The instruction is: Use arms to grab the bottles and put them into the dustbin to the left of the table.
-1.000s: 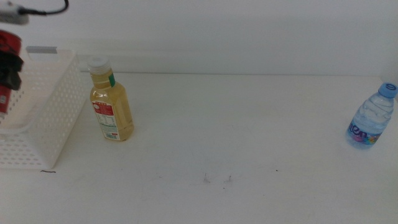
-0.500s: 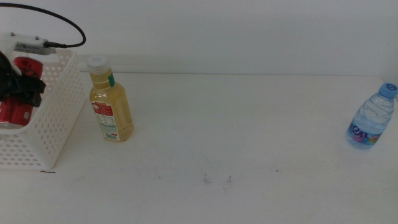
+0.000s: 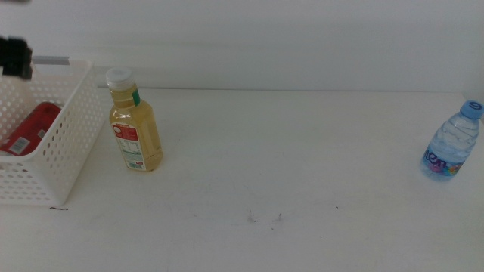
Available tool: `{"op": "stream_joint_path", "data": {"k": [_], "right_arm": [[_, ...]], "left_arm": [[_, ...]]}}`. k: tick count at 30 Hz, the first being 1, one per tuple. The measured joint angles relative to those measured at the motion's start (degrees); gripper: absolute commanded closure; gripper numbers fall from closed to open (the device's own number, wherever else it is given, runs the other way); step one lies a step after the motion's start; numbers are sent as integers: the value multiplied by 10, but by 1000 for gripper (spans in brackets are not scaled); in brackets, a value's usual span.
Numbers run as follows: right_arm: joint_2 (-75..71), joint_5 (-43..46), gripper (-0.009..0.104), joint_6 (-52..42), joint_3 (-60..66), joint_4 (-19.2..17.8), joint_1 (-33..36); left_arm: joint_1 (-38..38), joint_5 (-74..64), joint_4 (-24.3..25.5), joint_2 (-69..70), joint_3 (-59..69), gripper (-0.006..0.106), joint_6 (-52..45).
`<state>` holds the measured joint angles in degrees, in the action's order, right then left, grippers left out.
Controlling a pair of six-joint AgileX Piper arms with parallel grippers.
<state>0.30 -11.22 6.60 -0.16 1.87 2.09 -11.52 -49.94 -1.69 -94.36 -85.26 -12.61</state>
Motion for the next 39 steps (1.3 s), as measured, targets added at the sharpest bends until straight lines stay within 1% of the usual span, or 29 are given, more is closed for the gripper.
{"op": "stream_joint_path", "data": {"k": [2,3,5,7,8,10,12,14,16,18,21,27,34,35,37,39], "right_arm": [[0,0,5,0,0,0,0],[0,0,5,0,0,0,0],[0,0,5,0,0,0,0],[0,0,5,0,0,0,0],[0,0,5,0,0,0,0],[0,0,5,0,0,0,0],[0,0,5,0,0,0,0],[0,0,5,0,0,0,0],[0,0,5,0,0,0,0],[0,0,5,0,0,0,0],[0,0,5,0,0,0,0],[0,0,5,0,0,0,0],[0,0,5,0,0,0,0],[0,0,5,0,0,0,0],[0,0,5,0,0,0,0],[0,0,5,0,0,0,0]], "left_arm": [[37,36,34,67,50,7,46],[64,64,64,106,85,7,82],[124,128,142,185,154,7,167],[181,188,233,256,243,7,284],[201,208,270,282,275,7,335],[244,252,362,336,353,7,461],[272,290,442,375,421,7,567],[287,331,519,408,483,7,645],[288,375,569,432,541,7,712],[288,407,590,446,581,7,755],[288,439,601,459,610,7,786],[288,456,612,463,618,7,796],[288,464,609,464,618,7,799],[288,464,596,464,618,7,793],[288,463,540,465,618,7,750],[288,468,443,465,622,7,652]]}}
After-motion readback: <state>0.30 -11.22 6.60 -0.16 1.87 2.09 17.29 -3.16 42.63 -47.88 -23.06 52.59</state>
